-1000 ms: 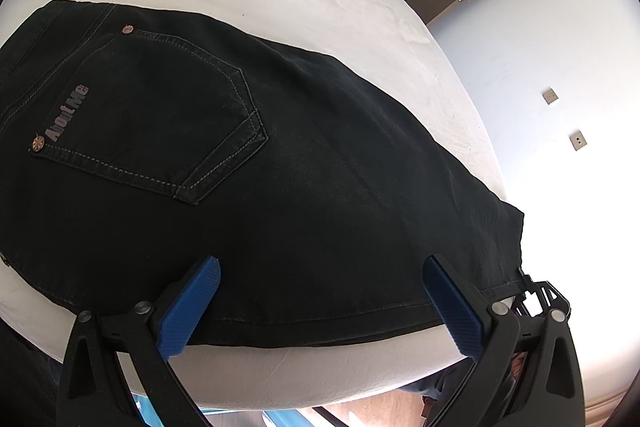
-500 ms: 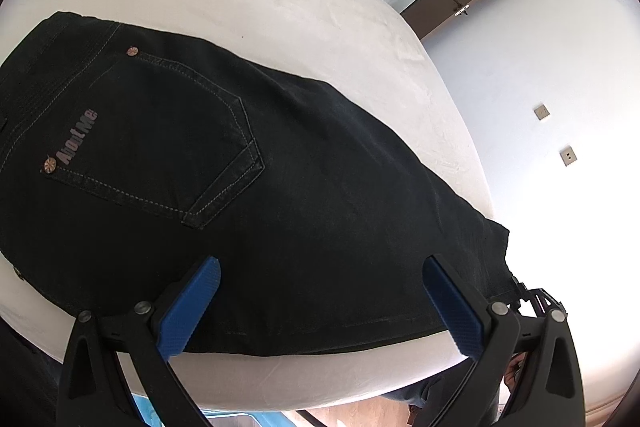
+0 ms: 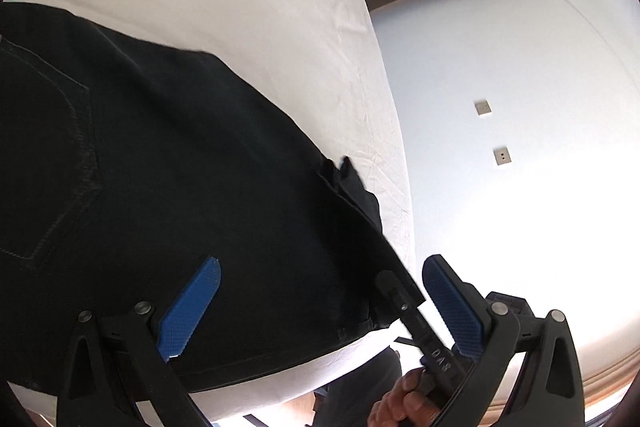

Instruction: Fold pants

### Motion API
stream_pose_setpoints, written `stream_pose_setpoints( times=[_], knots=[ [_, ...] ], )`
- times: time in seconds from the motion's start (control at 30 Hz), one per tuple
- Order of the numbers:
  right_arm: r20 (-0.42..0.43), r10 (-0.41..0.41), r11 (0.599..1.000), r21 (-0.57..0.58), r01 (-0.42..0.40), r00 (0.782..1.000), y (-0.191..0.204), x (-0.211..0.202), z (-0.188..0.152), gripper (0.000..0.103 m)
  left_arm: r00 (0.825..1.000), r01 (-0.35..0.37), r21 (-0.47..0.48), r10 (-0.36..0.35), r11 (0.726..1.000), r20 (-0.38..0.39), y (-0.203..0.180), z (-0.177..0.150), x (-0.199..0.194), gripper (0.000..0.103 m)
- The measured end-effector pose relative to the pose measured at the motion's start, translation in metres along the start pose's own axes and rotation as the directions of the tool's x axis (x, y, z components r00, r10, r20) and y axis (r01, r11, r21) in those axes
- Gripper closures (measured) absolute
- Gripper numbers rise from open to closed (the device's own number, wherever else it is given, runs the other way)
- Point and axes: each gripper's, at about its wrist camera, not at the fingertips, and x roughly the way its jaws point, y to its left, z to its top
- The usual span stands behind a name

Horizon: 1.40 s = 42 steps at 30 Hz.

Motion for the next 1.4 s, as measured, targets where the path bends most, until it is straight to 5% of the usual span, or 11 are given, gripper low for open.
stream_pose_setpoints(
  times=[0.2,0.57,0.8,1.0,1.4],
  knots=[
    [-0.020,-0.044,0.994,-0.104,0.042,0.999,0.021,0.004,-0.018,0.093,0.990,0.085,-0.115,-0.096,0.990,-0.101,-0.002,0.004,0.052,0.000],
    [0.021,-0.126,0.950,-0.284,0.126,0.992,0.041,-0.008,-0.029,0.093,0.970,-0.010,-0.048,-0.002,0.999,-0.242,-0.023,0.013,0.106,0.002],
    [0.035,-0.116,0.915,-0.384,0.121,0.993,0.065,-0.017,-0.038,0.093,0.961,-0.105,0.016,0.105,0.994,-0.257,-0.010,0.028,0.103,0.090],
    [-0.029,-0.066,0.902,-0.429,0.047,0.997,0.092,-0.002,-0.046,0.093,0.958,-0.137,0.118,0.161,0.984,-0.236,-0.004,0.044,0.071,0.096],
    [-0.163,0.009,0.872,-0.482,-0.088,0.987,0.145,0.054,-0.050,0.093,0.939,-0.211,0.164,0.247,0.963,-0.238,0.042,0.073,0.034,0.096]
  ],
)
